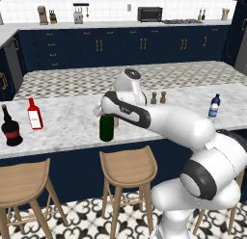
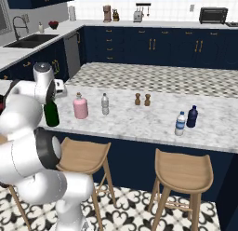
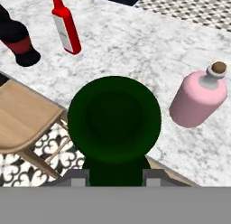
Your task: Move the plastic bottles in the middle to the plastics group, and the glass bottles in the middle to the glass group.
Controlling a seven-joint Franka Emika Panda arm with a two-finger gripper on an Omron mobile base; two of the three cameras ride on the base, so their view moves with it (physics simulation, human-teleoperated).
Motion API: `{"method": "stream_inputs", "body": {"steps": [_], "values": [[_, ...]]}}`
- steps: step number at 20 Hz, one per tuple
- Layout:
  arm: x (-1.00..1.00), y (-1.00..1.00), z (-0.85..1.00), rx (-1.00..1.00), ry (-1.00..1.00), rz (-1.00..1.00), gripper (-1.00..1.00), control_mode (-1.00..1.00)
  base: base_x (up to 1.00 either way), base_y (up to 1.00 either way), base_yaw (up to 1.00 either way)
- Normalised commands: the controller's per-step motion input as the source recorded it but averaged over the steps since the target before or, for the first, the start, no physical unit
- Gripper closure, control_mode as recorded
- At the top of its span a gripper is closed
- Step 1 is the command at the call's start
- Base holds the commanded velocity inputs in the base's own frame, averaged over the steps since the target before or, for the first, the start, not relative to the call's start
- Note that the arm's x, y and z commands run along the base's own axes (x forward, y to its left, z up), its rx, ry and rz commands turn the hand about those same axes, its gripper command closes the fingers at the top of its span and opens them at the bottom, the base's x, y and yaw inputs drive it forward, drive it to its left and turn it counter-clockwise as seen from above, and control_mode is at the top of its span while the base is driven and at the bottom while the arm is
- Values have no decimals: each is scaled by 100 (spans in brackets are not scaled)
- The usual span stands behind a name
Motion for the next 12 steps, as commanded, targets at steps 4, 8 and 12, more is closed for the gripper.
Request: {"method": "stream_inputs", "body": {"steps": [4, 8, 12], "values": [[-2, 100, 0, 0, 0, 28, 100, -100, 0, 0, 0], [5, 74, 0, 0, 0, 19, 100, -100, 0, 0, 0], [43, 98, -11, 0, 0, 10, 100, -100, 0, 0, 0]]}}
